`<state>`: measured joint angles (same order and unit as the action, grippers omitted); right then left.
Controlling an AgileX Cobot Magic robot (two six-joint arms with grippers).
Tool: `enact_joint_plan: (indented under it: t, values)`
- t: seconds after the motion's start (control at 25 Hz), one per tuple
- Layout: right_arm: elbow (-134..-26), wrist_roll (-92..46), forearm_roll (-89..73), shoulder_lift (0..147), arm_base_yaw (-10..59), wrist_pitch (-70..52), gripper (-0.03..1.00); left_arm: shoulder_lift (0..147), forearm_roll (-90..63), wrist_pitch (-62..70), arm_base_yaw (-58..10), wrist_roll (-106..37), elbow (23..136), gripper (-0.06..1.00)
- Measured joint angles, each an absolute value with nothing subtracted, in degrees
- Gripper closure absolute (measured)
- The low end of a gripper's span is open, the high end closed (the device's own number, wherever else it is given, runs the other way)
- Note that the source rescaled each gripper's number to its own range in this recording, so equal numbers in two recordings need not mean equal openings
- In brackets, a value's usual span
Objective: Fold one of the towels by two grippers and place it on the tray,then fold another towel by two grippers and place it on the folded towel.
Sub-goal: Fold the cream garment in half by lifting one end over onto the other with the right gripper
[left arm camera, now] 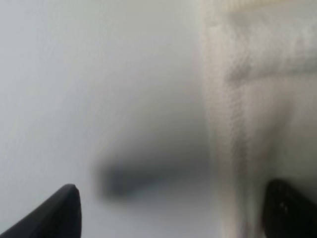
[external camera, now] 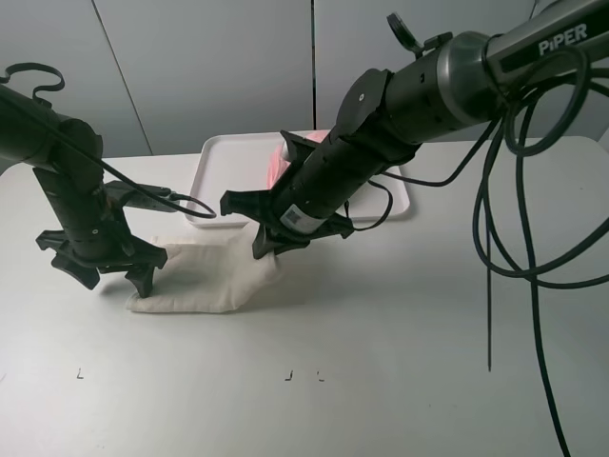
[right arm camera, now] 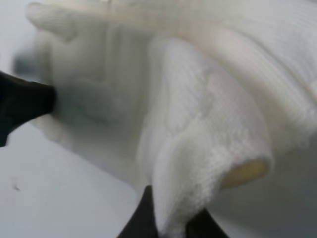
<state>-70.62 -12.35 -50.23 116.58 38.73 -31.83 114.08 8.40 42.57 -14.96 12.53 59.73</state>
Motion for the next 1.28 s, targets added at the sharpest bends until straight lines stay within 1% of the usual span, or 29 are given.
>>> enact_joint_plan:
  t: [0.2, 0.48, 0.72, 0.84, 1.04, 1.28]
  values:
    - [-70.6, -24.5, -65.7, 116.8, 38.9, -31.9, 0.96, 114.1, 8.4, 42.6, -15.0, 12.5, 59.7, -0.02]
    - [-70.6, -33.1, -76.5, 121.4, 40.0, -32.4, 0.96, 114.1, 8.4, 42.6, -15.0, 12.4, 59.7, -0.02]
    - [-70.6, -46.7, -93.6, 124.7, 41.4, -32.9, 0.96, 114.1, 8.0, 42.6, -15.0, 11.9, 59.7, -0.02]
    - [-70.7, -49.3, -97.3, 125.7, 42.6, -32.7, 0.96, 114.1, 7.6, 42.6, -14.9, 10.7, 59.7, -0.02]
    - [-74.0, -50.2, -98.4, 128.5, 45.2, -32.6, 0.96, 114.1, 7.3, 42.6, -14.9, 10.4, 59.7, -0.02]
    - [-76.1, -48.5, -99.5, 131.9, 45.6, -31.4, 0.96, 114.1, 7.2, 42.8, -14.9, 10.4, 59.9, -0.02]
